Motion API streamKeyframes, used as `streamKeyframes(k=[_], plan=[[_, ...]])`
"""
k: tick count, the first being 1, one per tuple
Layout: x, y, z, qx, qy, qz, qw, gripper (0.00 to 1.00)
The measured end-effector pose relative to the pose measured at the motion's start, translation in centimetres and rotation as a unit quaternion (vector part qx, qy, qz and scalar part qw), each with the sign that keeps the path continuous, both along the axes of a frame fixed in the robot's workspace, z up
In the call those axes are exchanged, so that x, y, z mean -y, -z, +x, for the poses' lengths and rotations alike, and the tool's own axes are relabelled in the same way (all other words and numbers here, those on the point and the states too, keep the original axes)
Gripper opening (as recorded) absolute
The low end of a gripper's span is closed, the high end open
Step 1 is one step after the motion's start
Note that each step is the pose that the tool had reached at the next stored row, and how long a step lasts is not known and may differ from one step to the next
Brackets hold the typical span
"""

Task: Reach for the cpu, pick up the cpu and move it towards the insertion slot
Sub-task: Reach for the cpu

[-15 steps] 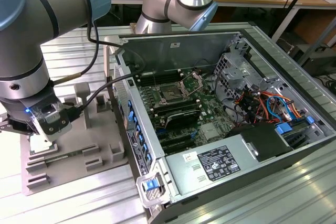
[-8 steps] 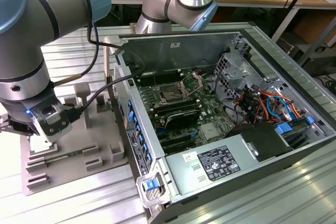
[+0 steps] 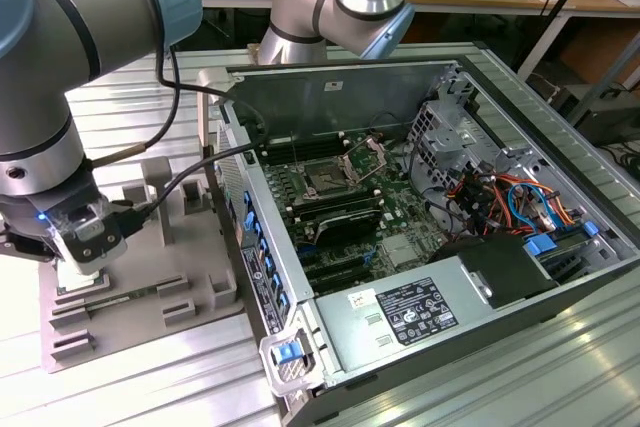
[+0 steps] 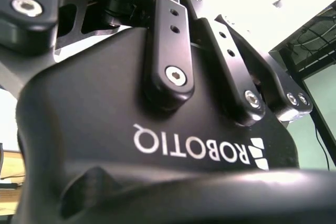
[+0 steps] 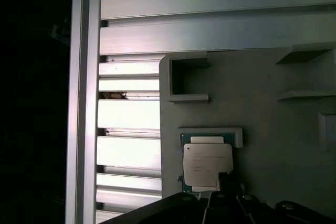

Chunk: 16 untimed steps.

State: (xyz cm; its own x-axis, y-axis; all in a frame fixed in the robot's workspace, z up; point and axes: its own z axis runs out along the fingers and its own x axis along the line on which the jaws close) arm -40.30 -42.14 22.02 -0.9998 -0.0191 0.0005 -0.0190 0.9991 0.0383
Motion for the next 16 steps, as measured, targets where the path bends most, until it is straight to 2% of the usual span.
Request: streamKeyframes(k=[7,16], plan=[[0.0,0.35,-0.46,0.0001,0.0,0.0,1.0,0.11],[0.0,0.65,-0.64,0.0,0.0,0.0,1.0,0.11]])
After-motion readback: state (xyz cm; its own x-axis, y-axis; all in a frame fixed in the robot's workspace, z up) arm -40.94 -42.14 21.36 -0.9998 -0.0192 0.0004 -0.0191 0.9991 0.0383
